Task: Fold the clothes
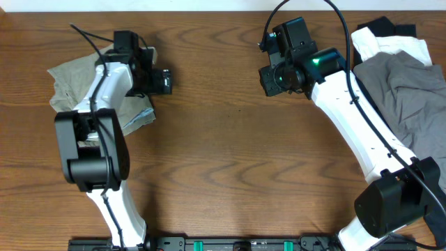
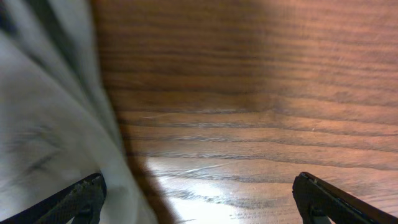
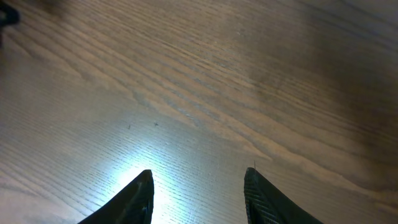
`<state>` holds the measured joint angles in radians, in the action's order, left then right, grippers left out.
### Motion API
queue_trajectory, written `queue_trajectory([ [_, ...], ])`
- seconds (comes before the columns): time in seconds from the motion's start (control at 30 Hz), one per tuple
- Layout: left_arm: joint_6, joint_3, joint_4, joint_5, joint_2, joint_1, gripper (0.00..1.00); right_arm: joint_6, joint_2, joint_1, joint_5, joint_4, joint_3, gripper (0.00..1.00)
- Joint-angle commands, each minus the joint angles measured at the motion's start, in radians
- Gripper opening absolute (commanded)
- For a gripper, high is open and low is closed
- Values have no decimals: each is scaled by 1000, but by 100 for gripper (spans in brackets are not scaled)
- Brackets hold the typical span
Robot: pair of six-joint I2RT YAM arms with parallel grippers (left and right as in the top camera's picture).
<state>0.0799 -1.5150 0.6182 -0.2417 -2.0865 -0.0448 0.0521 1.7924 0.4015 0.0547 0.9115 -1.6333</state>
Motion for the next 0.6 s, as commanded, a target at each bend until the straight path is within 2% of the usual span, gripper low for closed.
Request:
queue_trajectory([
  [0.0, 9, 6, 6, -23, -37, 0, 96, 14, -14, -2, -2, 4, -5, 46],
  [0.07, 9, 6, 17, -43, -52, 0, 93, 14, -14, -2, -2, 5, -5, 46],
  [0.13, 9, 6, 41, -42, -59, 0, 80, 14, -14, -2, -2, 5, -5, 46],
  [0.23, 8, 6, 116, -35, -61, 0, 57, 14, -14, -2, -2, 6, -5, 46],
  [0.27, 8, 6, 144, -35, -61, 0, 53, 14, -14, -2, -2, 6, -5, 46],
  [0.33, 8, 6, 201, -16, -61, -1, 50, 14, -14, -2, -2, 6, -5, 46],
  [0.43, -20, 6, 254, 105, -61, -5, 49, 14, -14, -2, -2, 6, -5, 46],
  [0.57, -52, 6, 256, 215, -61, -15, 49, 14, -14, -2, -2, 15, -5, 46],
])
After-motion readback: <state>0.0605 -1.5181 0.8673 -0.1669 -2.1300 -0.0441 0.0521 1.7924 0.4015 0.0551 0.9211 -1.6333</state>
